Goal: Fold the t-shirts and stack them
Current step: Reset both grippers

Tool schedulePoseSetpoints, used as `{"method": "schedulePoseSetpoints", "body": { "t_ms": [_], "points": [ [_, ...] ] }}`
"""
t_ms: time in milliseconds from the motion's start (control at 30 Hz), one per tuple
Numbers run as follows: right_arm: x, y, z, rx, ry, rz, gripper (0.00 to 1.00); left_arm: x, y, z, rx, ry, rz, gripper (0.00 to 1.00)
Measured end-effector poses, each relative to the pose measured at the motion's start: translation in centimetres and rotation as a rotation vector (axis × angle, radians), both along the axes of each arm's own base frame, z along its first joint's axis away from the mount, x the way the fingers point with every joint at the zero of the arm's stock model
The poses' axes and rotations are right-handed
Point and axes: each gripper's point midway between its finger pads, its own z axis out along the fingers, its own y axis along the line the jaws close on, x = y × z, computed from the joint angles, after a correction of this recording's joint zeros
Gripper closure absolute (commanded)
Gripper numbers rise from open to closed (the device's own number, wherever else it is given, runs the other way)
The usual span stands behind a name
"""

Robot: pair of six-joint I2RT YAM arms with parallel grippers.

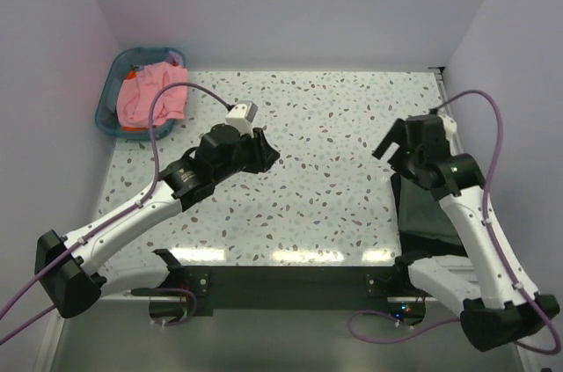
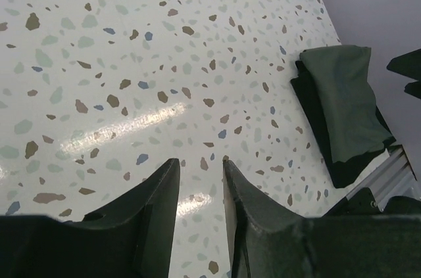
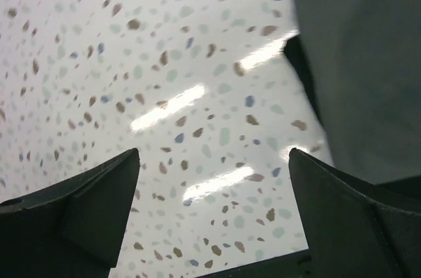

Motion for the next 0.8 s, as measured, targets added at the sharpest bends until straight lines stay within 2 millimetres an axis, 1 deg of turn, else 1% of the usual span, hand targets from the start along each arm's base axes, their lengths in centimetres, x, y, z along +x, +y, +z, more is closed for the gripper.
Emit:
{"method": "schedulePoseSetpoints", "body": {
  "t_ms": [100,167,233,267,300,333,367,467,533,633,733,800],
  "points": [
    [2.6,5.6,-0.5,-0.021,-0.029,0.186,0.01,0.6,0.7,-0.1,0.019,-0.013,0.049,0.61],
    [3.7,9.3,-1.1,-0.041,-0.050,0.290,0.01,1.1,1.3,-0.1,0.034,-0.023,0.086,0.60],
    [4.3,12.8,-1.9,-0.051,-0.077,0.392,0.01,1.5,1.8,-0.2,0.048,-0.033,0.120,0.60],
    [4.3,14.3,-2.4,-0.055,-0.086,0.437,0.01,1.7,2.1,-0.4,0.056,-0.037,0.136,0.57],
    [4.2,15.4,-2.8,-0.058,-0.093,0.471,0.01,1.8,2.3,-0.6,0.064,-0.040,0.148,0.55],
    [4.1,16.5,-3.3,-0.057,-0.102,0.508,0.01,1.8,2.7,-1.0,0.076,-0.039,0.160,0.51],
    [4.1,17.5,-3.7,-0.050,-0.111,0.539,0.01,1.7,3.1,-1.6,0.090,-0.036,0.171,0.44],
    [4.1,19.1,-4.9,-0.038,-0.131,0.592,0.01,0.9,4.8,-4.3,0.138,-0.016,0.201,0.33],
    [4.3,19.7,-5.8,-0.034,-0.133,0.614,0.01,0.3,5.9,-6.3,0.174,0.008,0.220,0.30],
    [4.5,20.5,-7.3,-0.035,-0.121,0.647,0.01,-0.6,7.1,-9.0,0.216,0.043,0.241,0.28],
    [4.8,21.0,-8.6,-0.049,-0.104,0.674,0.01,-1.2,8.0,-11.1,0.247,0.077,0.258,0.28],
    [5.0,21.3,-9.3,-0.060,-0.098,0.686,0.01,-1.5,8.5,-12.1,0.262,0.094,0.270,0.27]
  ]
}}
